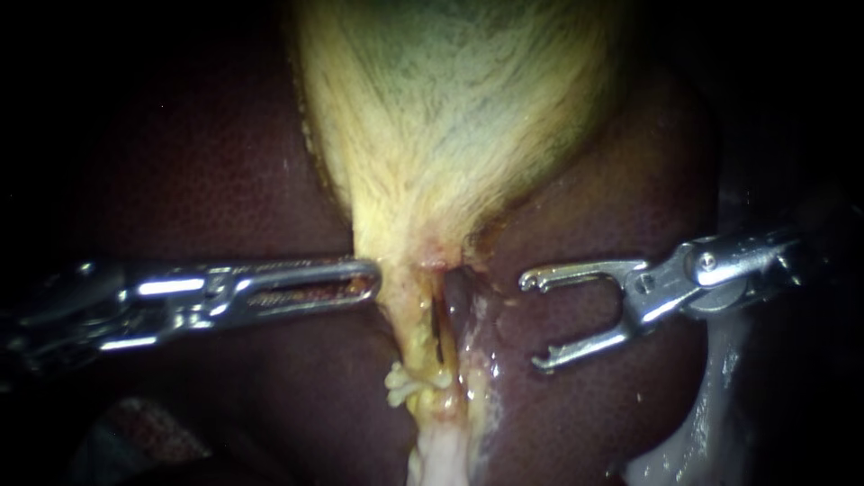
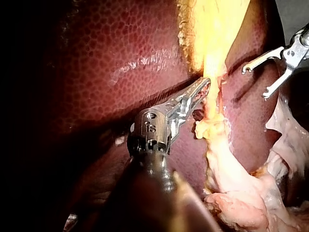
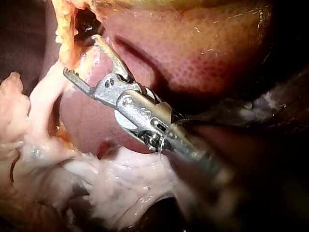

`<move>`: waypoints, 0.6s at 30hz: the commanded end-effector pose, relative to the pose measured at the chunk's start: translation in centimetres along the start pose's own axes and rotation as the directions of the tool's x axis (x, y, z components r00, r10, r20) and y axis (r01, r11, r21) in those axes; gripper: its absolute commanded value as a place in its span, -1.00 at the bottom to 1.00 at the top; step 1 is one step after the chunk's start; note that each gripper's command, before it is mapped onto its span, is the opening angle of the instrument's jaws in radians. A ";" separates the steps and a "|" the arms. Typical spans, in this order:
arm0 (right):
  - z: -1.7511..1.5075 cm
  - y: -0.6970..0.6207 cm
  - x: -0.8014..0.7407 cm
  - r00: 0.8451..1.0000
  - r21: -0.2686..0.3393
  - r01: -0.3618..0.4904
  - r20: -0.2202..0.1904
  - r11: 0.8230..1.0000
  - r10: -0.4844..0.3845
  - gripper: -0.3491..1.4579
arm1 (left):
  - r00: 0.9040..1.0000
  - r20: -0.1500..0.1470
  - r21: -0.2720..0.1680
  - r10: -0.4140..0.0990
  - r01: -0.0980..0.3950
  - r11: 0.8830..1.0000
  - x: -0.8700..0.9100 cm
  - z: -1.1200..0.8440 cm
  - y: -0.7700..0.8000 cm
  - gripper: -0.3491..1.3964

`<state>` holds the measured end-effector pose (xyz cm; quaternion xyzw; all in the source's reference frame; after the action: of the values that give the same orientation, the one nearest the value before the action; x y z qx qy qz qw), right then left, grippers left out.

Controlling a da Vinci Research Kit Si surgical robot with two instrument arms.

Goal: Going back second clip left tube

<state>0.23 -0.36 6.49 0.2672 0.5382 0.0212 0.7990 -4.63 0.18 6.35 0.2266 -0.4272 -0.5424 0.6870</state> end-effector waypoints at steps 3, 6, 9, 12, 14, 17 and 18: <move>0.00 0.00 0.00 1.000 0.001 0.001 0.001 1.000 -0.001 0.05 | 1.000 -0.009 -0.011 0.002 -0.002 1.000 0.02 0.10 0.06 -1.00; 0.00 0.00 0.00 1.000 0.001 0.002 0.001 1.000 -0.002 0.05 | 1.000 -0.018 -0.027 0.007 -0.008 1.000 0.10 0.24 0.08 -1.00; 0.00 0.00 0.00 1.000 0.001 0.008 0.001 1.000 -0.008 0.05 | 0.999 -0.034 -0.022 0.019 -0.020 1.000 0.20 0.35 0.05 -1.00; 0.00 -0.01 0.00 1.000 0.001 0.014 0.002 1.000 -0.014 0.05 | 0.999 -0.042 -0.020 0.022 -0.023 1.000 0.25 0.41 0.00 -1.00; 0.00 -0.02 0.00 1.000 0.001 0.019 0.002 1.000 -0.019 0.05 | 0.999 -0.042 -0.020 0.022 -0.022 1.000 0.25 0.41 -0.03 -1.00; 0.00 -0.02 0.01 1.000 0.001 0.019 0.002 1.000 -0.019 0.05 | 0.999 -0.043 -0.018 0.022 -0.022 1.000 0.25 0.41 -0.04 -1.00; 0.00 -0.02 0.01 1.000 0.001 0.019 0.002 1.000 -0.019 0.05 | 0.999 -0.043 -0.018 0.022 -0.022 1.000 0.25 0.41 -0.04 -1.00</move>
<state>0.23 -0.38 6.48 0.2607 0.5407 0.0105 0.7997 -4.98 -0.01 6.63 0.2270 -0.4099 -0.5340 0.7038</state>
